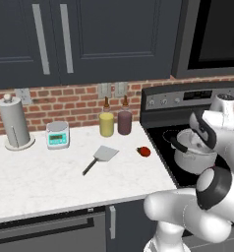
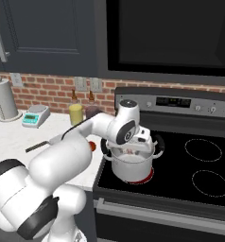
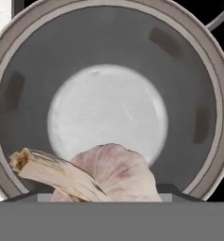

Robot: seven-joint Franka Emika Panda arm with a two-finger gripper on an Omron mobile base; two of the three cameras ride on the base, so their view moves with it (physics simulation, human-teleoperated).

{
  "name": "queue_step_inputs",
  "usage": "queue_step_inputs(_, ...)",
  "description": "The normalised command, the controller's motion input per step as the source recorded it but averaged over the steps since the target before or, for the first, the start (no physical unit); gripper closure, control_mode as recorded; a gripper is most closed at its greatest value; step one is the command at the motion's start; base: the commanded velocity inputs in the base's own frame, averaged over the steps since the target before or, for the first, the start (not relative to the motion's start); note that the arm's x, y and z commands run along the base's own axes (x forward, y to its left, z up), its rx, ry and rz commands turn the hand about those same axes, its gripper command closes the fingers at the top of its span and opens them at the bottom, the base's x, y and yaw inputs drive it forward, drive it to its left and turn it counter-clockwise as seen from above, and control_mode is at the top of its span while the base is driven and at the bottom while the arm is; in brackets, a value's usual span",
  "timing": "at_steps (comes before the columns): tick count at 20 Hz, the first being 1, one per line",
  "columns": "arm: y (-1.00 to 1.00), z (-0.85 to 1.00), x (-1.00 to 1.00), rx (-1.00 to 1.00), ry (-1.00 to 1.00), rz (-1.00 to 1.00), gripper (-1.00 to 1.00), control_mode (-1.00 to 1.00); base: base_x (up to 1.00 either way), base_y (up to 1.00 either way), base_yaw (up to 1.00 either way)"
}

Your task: Put the garlic and tomato in the pot. Retrieve the spatula and lightly stir the vegetables in the pot.

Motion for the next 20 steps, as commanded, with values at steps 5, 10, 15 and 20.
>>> queue_step_inputs(5,-0.03,-0.28,0.01,0.0,0.02,0.0,1.0,-1.0,0.0,0.0,0.0)
queue_step_inputs(10,0.0,-0.08,0.0,0.0,0.0,0.0,-1.0,-1.0,0.0,0.0,0.0)
queue_step_inputs(15,0.05,0.0,0.0,0.0,-0.01,0.02,-1.0,-1.0,0.0,0.0,0.0)
queue_step_inputs(20,0.16,0.06,0.0,0.0,-0.01,0.01,-1.0,-1.0,0.0,0.0,0.0)
